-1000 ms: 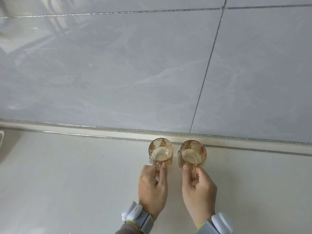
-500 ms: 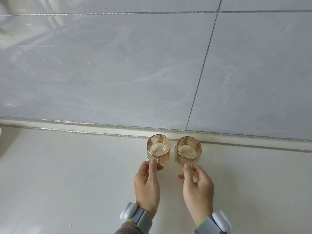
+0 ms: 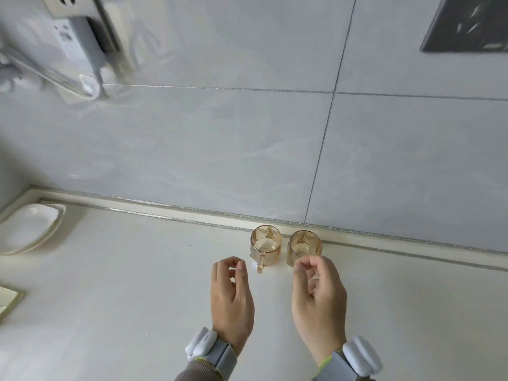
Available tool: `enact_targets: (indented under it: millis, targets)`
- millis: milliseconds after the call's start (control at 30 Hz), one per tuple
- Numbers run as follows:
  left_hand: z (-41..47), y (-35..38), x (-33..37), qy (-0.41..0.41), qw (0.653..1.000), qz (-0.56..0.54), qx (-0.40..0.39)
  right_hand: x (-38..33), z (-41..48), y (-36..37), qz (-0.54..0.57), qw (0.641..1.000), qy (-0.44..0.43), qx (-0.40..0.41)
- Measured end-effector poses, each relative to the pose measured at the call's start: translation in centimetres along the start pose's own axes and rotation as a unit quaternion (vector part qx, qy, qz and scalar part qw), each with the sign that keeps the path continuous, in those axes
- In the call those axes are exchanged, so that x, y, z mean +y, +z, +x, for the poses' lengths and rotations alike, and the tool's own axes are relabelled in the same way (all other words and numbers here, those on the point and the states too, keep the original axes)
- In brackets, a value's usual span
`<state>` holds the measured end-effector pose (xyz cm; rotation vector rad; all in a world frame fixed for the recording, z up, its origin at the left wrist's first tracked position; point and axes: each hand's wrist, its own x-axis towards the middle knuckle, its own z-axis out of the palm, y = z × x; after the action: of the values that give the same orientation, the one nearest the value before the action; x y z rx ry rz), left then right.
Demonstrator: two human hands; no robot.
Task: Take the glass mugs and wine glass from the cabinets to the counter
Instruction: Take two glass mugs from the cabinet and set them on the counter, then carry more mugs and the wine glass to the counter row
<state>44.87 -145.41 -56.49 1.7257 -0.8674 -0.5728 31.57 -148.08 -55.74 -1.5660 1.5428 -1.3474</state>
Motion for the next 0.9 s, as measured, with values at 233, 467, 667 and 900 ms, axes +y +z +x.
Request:
enact_targets:
  millis: [233, 467, 667, 900]
  targets:
    - [-4.2, -7.0, 7.6, 0.107, 0.993, 0.019, 0.055, -9.6, -1.9, -2.9, 0.063, 0.986, -0.116, -0.106]
    - [-11.4, -16.0, 14.8, 0.174, 0.969, 0.036, 0.173, -19.9, -6.1, -6.4, 0.145, 0.939, -0.24, -0.201]
    - [-17.5, -25.8, 19.7, 0.208, 0.934, 0.178, 0.231, -28.8, -11.2, -7.2, 0.191, 0.883, -0.337, -0.266]
    - [-26.7, -38.0, 24.3, 0.17, 0.882, 0.266, 0.35, -39.1, -21.1, -7.8, 0.203, 0.815, -0.388, -0.38]
